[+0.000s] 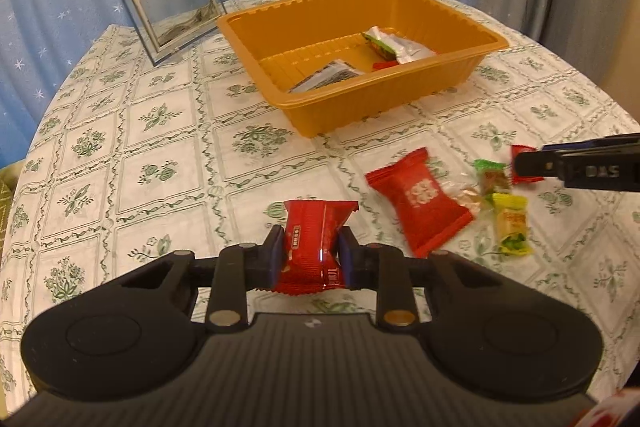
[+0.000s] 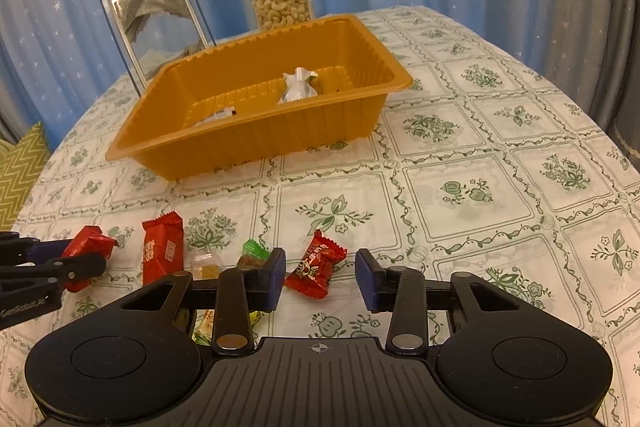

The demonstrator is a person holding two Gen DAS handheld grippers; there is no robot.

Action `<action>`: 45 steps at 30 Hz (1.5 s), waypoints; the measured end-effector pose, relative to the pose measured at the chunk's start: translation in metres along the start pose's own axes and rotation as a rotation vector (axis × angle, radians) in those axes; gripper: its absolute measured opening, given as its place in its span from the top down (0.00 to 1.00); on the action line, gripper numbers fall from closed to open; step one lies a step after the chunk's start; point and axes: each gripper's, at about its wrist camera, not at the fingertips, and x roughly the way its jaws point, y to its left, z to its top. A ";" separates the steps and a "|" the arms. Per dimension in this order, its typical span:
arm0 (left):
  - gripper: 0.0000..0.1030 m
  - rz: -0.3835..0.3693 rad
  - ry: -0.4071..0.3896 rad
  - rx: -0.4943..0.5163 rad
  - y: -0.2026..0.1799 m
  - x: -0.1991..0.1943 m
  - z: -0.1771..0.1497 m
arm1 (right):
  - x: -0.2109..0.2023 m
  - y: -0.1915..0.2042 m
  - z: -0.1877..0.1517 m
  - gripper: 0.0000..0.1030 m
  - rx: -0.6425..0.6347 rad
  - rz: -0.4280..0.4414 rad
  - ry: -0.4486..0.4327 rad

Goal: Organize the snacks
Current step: 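Grasp the red snack packet with the left tool while the right tool grasps a red wrapped candy, then carry the red packet with the left tool over the tray while the right tool carries its candy there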

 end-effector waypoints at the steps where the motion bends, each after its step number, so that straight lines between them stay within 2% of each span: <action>1: 0.75 -0.002 -0.003 -0.002 -0.002 -0.001 0.000 | 0.001 0.001 0.000 0.63 -0.002 -0.001 0.001; 14: 0.75 -0.019 -0.034 -0.023 -0.009 -0.013 0.000 | 0.008 0.016 -0.005 0.81 -0.096 -0.047 -0.004; 28: 0.75 -0.026 -0.086 -0.042 -0.023 -0.033 0.006 | -0.022 0.025 0.001 0.81 -0.130 -0.010 -0.067; 45: 0.75 -0.023 -0.127 -0.124 -0.032 -0.051 0.007 | -0.043 0.030 0.003 0.81 -0.172 0.014 -0.106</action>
